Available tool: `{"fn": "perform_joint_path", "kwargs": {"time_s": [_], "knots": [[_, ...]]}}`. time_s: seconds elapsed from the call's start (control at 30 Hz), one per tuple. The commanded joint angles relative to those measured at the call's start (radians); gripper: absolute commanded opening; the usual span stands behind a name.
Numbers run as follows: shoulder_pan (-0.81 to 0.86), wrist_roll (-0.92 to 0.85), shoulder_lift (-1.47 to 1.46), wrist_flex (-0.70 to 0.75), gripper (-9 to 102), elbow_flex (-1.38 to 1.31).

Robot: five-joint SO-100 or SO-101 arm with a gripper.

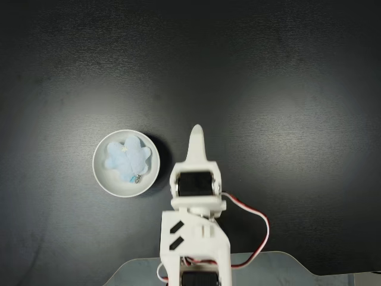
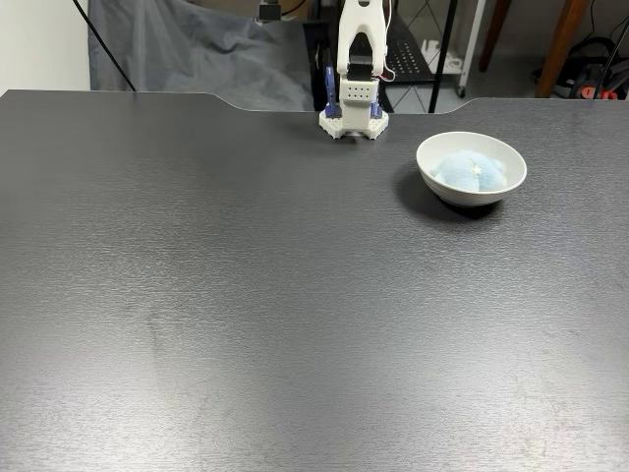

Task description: Grasp a skyblue doll and put it in the white bowl.

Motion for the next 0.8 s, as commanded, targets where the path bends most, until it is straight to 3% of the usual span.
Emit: {"fn": "perform_joint_path", "kwargs": {"time_s": [0.0, 0.1, 0.2, 0.33, 0.57, 0.77], "knots": [[0.012, 0.008, 0.256, -0.018, 10, 0.219], [0.011, 0.012, 0.425, -0.067, 8, 0.387], [0.011, 0.012, 0.534, -0.212, -1, 0.568], [0.011, 0.012, 0.634, -0.364, -1, 0.864], [0.011, 0.012, 0.902, -0.376, -1, 1.233], [0.009, 0.012, 0.908, -0.374, -1, 1.348]]}}
